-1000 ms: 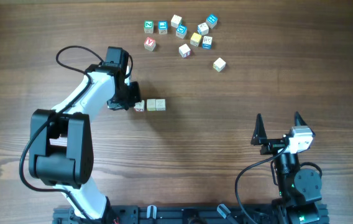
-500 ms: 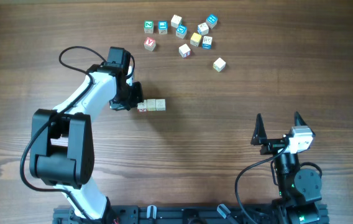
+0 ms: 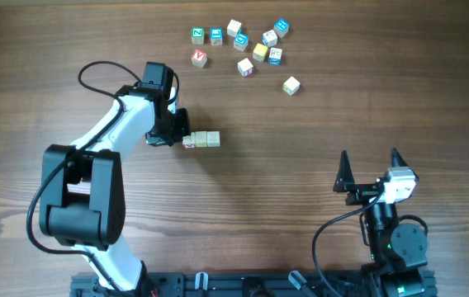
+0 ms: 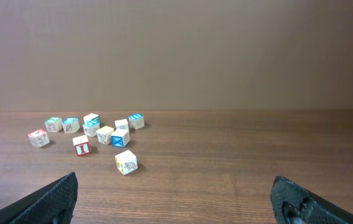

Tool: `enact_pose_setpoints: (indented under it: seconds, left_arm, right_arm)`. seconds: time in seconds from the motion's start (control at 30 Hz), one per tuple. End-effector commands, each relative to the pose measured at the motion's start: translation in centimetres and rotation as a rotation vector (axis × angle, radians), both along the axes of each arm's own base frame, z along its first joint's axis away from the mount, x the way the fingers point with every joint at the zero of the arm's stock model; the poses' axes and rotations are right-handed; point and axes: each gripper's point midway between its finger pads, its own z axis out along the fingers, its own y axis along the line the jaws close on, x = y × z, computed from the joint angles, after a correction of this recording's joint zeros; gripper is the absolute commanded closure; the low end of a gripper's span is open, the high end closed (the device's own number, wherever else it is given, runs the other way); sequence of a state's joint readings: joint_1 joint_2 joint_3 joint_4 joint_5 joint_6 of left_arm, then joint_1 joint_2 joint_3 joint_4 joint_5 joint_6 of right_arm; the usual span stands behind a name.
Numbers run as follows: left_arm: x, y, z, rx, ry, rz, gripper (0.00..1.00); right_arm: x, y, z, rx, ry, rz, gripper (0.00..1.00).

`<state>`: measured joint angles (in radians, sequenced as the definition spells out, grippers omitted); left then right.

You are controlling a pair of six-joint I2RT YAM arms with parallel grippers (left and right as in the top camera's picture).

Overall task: Form a horizontal line
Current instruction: 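Lift the left gripper away and retract it to the left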

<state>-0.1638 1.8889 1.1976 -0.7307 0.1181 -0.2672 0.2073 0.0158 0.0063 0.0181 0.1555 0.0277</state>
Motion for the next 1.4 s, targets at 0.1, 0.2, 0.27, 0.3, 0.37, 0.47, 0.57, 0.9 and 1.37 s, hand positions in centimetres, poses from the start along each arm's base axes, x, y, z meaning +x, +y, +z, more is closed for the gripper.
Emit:
enact_pose_setpoints:
  seconds: [0.1, 0.2, 0.27, 0.3, 0.37, 0.47, 0.57, 0.9, 1.37]
  left_arm:
    - [1.6, 5.2, -0.2, 0.276, -0.076, 0.08, 0.96]
    - [3.5, 7.8, 0.4, 0.296, -0.15, 0.202, 0.96]
    - [4.3, 10.1, 0.6, 0.292, -0.18, 0.285, 0.96]
    - [4.6, 11.3, 0.7, 0.289, -0.189, 0.335, 0.96]
    - [4.6, 14.6, 0.9, 0.285, -0.197, 0.455, 0.96]
    - [3.7, 18.8, 0.9, 0.281, -0.187, 0.603, 0.72]
    - [2.8, 21.5, 0.6, 0.222, -0.168, 0.685, 0.0]
    - [2.6, 22.1, 0.6, 0.223, -0.167, 0.702, 0.0]
    - [2.6, 22.1, 0.6, 0.223, -0.167, 0.702, 0.0]
  right_arm:
    - [0.0, -0.3, 0.1, -0.007, -0.007, -0.014, 0.0]
    - [0.0, -0.3, 0.1, -0.007, -0.007, -0.014, 0.0]
    - [0.0, -0.3, 0.1, -0.007, -0.007, -0.014, 0.0]
    - [0.0, -0.3, 0.1, -0.007, -0.007, -0.014, 0.0]
    - [0.0, -0.3, 0.1, -0.007, -0.007, -0.014, 0.0]
    - [0.0, -0.3, 0.1, -0.007, -0.007, -0.014, 0.0]
    - [0.0, -0.3, 0.1, -0.007, -0.007, -0.014, 0.0]
    - [0.0, -0.3, 0.1, -0.007, -0.007, -0.014, 0.0]
    - [0.0, -0.3, 0.1, -0.008, -0.004, -0.014, 0.0]
